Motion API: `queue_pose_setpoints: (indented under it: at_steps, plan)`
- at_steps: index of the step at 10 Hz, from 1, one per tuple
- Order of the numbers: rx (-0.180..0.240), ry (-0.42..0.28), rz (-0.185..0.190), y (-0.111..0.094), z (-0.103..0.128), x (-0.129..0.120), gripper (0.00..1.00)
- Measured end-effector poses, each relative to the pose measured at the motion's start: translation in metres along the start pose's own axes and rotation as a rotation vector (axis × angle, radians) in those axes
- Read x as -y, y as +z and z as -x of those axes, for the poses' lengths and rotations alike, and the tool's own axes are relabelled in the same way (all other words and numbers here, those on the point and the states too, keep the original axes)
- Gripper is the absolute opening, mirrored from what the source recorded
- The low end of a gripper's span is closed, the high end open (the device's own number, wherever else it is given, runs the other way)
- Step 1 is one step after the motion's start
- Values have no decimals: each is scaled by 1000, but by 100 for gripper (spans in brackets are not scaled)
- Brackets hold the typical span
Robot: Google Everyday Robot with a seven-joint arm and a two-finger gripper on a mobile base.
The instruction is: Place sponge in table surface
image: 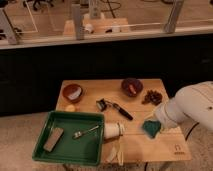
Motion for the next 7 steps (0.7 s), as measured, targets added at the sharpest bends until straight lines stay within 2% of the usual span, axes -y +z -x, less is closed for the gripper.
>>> queue_pose_setpoints:
  at_steps: [2,3,5,7]
  plan:
    - [-12,4,13,10,0,3,6]
    - [-13,3,25,24,0,2,6]
    - [-5,9,49,64,-1,-7,6]
    - [8,16,82,117,-4,-18,6]
